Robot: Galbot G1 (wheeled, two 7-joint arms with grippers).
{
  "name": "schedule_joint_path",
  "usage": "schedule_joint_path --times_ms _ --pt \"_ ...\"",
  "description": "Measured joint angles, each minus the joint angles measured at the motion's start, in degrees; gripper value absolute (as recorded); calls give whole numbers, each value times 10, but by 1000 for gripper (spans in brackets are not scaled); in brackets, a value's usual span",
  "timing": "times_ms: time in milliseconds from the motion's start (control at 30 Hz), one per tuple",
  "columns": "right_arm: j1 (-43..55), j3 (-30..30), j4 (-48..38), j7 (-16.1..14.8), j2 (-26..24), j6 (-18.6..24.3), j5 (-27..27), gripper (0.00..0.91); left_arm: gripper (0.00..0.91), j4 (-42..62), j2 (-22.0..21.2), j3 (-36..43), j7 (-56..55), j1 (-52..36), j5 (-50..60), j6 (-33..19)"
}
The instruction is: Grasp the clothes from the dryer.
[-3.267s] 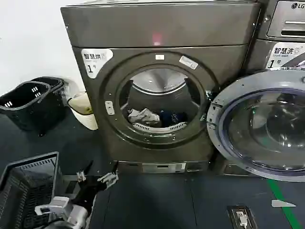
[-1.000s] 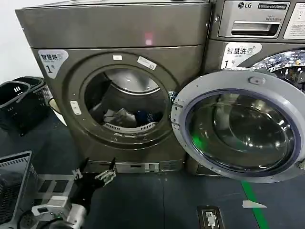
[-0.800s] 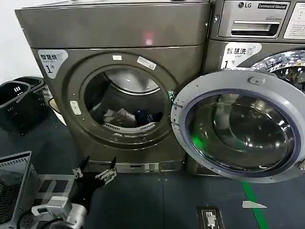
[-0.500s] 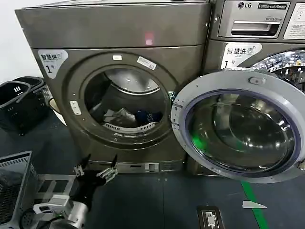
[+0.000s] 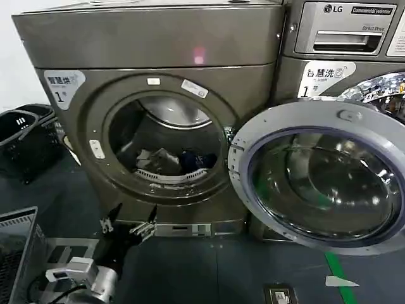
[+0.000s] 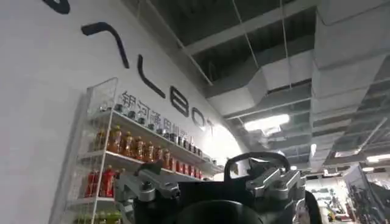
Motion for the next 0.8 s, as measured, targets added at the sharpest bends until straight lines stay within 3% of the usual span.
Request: schedule_joint_path --times_ms 800 --pt "1 -4 13 -6 7 5 3 907 907 -12 4 -2 1 5 0 -2"
